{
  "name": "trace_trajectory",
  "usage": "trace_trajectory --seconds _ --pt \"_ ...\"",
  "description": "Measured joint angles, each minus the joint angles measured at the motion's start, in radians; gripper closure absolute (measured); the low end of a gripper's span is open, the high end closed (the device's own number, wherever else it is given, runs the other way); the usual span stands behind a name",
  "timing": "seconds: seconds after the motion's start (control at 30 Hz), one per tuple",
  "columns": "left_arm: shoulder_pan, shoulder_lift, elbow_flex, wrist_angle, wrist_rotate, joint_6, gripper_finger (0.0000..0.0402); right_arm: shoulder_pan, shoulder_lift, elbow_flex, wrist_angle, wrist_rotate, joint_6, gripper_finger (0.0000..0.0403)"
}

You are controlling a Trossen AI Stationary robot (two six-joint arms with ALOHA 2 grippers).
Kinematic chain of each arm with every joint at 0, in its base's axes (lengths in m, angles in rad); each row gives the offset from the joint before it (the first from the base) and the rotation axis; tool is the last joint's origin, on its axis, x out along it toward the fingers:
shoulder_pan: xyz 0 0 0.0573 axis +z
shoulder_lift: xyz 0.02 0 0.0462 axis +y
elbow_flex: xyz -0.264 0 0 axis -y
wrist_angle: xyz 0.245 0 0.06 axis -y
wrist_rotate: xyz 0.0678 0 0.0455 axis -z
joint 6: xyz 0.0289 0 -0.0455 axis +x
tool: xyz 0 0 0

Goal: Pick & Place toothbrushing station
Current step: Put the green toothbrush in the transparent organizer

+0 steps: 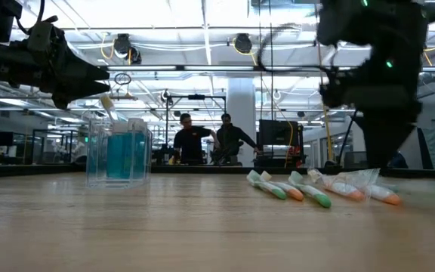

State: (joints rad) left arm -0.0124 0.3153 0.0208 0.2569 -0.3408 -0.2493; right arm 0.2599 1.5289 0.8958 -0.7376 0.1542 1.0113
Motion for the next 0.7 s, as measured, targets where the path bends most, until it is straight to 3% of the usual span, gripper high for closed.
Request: trace_trajectory --seconds 0.27,0.7 --pt "0.0 0.0 0.0 0.0 0.0 0.0 0.0201 -0.037 -0.004 -0.115 0.104 -0.002 0.049 0.0217" --pt "0.0 0.0 0.0 0.0 0.0 -0.001 0.0201 -0.071 -0.001 -0.125 0.153 0.03 0.02 0.0228"
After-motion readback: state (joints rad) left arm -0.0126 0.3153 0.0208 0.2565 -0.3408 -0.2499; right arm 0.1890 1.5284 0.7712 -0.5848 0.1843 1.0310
